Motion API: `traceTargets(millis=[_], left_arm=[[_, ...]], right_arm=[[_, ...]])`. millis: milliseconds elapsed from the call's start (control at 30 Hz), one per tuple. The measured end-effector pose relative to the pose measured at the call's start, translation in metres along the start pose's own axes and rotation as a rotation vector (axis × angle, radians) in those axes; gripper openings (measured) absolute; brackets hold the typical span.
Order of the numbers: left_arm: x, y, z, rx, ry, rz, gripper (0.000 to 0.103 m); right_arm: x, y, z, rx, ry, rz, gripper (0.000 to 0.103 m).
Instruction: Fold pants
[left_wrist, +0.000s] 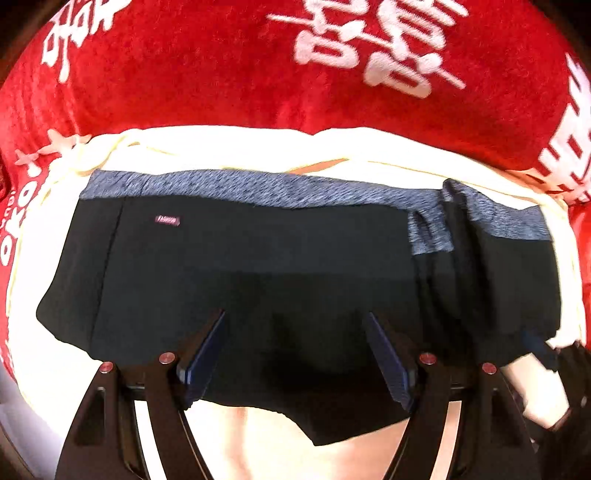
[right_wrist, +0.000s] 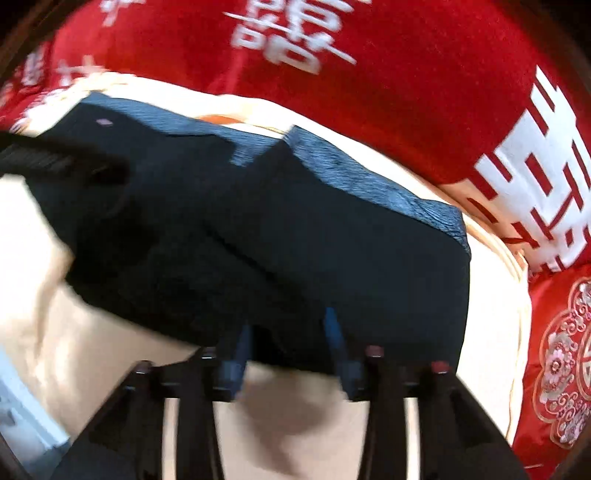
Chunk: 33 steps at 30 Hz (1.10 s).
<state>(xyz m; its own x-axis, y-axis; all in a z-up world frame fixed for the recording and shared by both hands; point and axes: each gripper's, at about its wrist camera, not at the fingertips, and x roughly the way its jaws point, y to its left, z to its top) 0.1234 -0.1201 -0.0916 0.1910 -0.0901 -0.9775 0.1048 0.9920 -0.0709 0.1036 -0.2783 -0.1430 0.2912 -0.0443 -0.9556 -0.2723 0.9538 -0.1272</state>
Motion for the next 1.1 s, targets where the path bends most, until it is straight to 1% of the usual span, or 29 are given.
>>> traceTargets(millis=[67,133,167,200,233,267,333,433,467,500,533,567,600,633,667,700,733,767,833,867,900,933,967,1100], left_arm=[[0.001,-0.012,0.014,0.021,0.002,-0.067,0.077],[-0.006,-0.031,0.018,0.065,0.005,-0.168,0.078],[-0.008,-0.041,0.02,0.092,0.012,-0.215,0.084],[-0.008,-0.053,0.022,0.114,0.018,-0.256,0.096],[-0.007,-0.062,0.026,0.128,0.016,-0.281,0.096],[-0.005,-0.079,0.031,0.148,0.02,-0.297,0.096],[0.0,-0.1,0.03,0.187,0.036,-0.314,0.096],[0.019,-0.114,0.034,0.19,0.083,-0.32,0.095],[0.025,-0.116,0.034,0.184,0.095,-0.317,0.093],[0.029,-0.118,0.033,0.182,0.11,-0.315,0.08],[0.036,-0.119,0.034,0.182,0.131,-0.315,0.06],[0.042,-0.121,0.034,0.178,0.168,-0.319,0.049],[0.045,-0.122,0.035,0.175,0.189,-0.314,0.033],[0.045,-0.123,0.033,0.175,0.208,-0.324,0.024],[0.042,-0.121,0.032,0.166,0.218,-0.358,0.024],[0.034,-0.12,0.03,0.158,0.211,-0.389,0.014],[0.028,-0.118,0.03,0.155,0.201,-0.416,0.014],[0.023,-0.116,0.029,0.16,0.188,-0.415,0.014],[0.018,-0.111,0.024,0.186,0.168,-0.365,0.015],[0.02,-0.107,0.02,0.198,0.171,-0.338,0.015],[0.024,-0.103,0.017,0.195,0.183,-0.326,0.015],[0.03,-0.099,0.014,0.179,0.202,-0.327,0.015],[0.031,-0.098,0.013,0.171,0.204,-0.329,0.015],[0.031,-0.104,0.012,0.186,0.182,-0.306,0.015]], right_arm=[[-0.012,-0.003,-0.006,0.029,0.006,0.057,0.047],[-0.021,-0.024,-0.019,0.124,0.021,0.075,0.047],[-0.023,-0.033,-0.023,0.172,0.033,0.087,0.047],[-0.023,-0.046,-0.025,0.219,0.044,0.103,0.047],[-0.022,-0.058,-0.03,0.278,0.057,0.122,0.047],[-0.021,-0.07,-0.036,0.331,0.07,0.136,0.047],[-0.018,-0.085,-0.046,0.385,0.088,0.143,0.047],[-0.013,-0.101,-0.059,0.437,0.107,0.162,0.047],[-0.011,-0.105,-0.062,0.453,0.108,0.17,0.047],[-0.01,-0.11,-0.065,0.469,0.105,0.18,0.045],[-0.01,-0.113,-0.068,0.477,0.102,0.184,0.041],[-0.01,-0.116,-0.07,0.486,0.1,0.191,0.04],[-0.009,-0.12,-0.073,0.496,0.103,0.198,0.036],[-0.008,-0.122,-0.074,0.504,0.106,0.204,0.032],[-0.008,-0.126,-0.076,0.515,0.109,0.215,0.031],[-0.013,-0.124,-0.081,0.523,0.111,0.222,0.03],[-0.016,-0.127,-0.083,0.526,0.11,0.223,0.03],[-0.02,-0.13,-0.085,0.526,0.106,0.222,0.03],[-0.028,-0.137,-0.088,0.526,0.092,0.217,0.03],[-0.031,-0.142,-0.089,0.533,0.082,0.219,0.03],[-0.031,-0.144,-0.086,0.539,0.074,0.221,0.03],[-0.029,-0.152,-0.085,0.549,0.065,0.217,0.03],[-0.025,-0.16,-0.084,0.562,0.063,0.21,0.03],[-0.004,-0.2,-0.072,0.65,0.021,0.233,0.03]])
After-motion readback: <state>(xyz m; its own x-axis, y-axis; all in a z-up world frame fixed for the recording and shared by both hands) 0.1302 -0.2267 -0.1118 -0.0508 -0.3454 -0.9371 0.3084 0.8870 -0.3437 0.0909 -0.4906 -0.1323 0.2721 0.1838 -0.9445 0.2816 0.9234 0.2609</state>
